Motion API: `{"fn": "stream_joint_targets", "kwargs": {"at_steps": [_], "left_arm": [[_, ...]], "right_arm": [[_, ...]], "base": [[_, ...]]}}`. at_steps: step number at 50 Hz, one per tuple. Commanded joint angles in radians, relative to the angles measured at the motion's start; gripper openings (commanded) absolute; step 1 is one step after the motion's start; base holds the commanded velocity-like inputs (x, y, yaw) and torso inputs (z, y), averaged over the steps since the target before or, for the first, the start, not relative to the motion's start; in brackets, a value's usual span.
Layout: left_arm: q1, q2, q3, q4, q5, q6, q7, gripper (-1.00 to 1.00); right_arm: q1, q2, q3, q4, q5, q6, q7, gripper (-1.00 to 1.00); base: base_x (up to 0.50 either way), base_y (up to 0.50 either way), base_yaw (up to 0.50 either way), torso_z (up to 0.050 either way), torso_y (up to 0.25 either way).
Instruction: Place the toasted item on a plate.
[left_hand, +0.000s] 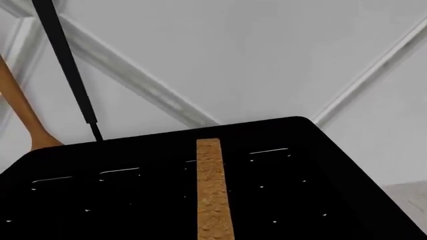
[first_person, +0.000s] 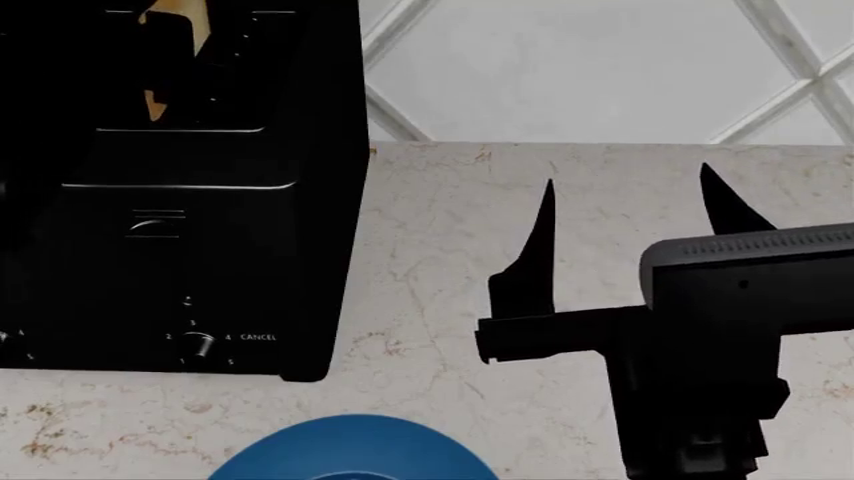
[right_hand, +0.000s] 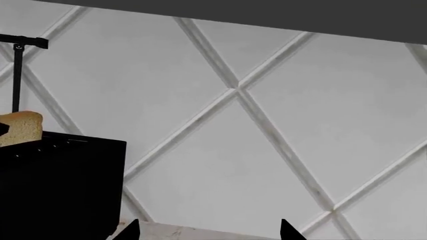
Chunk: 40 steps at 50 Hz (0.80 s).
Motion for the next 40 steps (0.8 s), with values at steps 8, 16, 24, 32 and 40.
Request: {"fn": "stream_joint_targets", "kwargs": {"at_steps": [8, 16, 24, 32, 40], "left_arm": [[-0.141, 0.018, 0.035, -0.06, -0.107, 0.032, 0.017, -1.0], [-0.27, 0.041, 0.048, -0.243, -0.111, 0.129, 0.034, -1.0], [-0.337, 0.05, 0.076, -0.306, -0.13, 0.158, 0.041, -1.0], [-0.399, 0.053, 0.095, -0.343, -0.158, 0.169, 0.04, -1.0], [-0.391, 0.034, 0.111, -0.166, -0.199, 0.062, 0.022, -1.0]], "right_arm": [[-0.01, 0.002, 0.002, 0.001, 0.006, -0.012, 0.006, 1.0], [-0.015, 0.004, 0.002, 0.005, 0.005, -0.018, 0.01, 1.0], [-0.021, 0.006, 0.005, 0.001, 0.01, -0.021, 0.011, 1.0], [-0.014, 0.005, 0.001, 0.008, 0.013, -0.022, 0.013, 1.0], [-0.012, 0.005, -0.003, 0.022, 0.012, -0.035, 0.012, 1.0]], "base": [[0.0, 0.0, 0.0, 0.0, 0.004], [0.0, 0.0, 0.0, 0.0, 0.001], [0.01, 0.0, 0.0, 0.002, 0.001], [0.0, 0.0, 0.0, 0.003, 0.009], [0.0, 0.0, 0.0, 0.003, 0.011]]}}
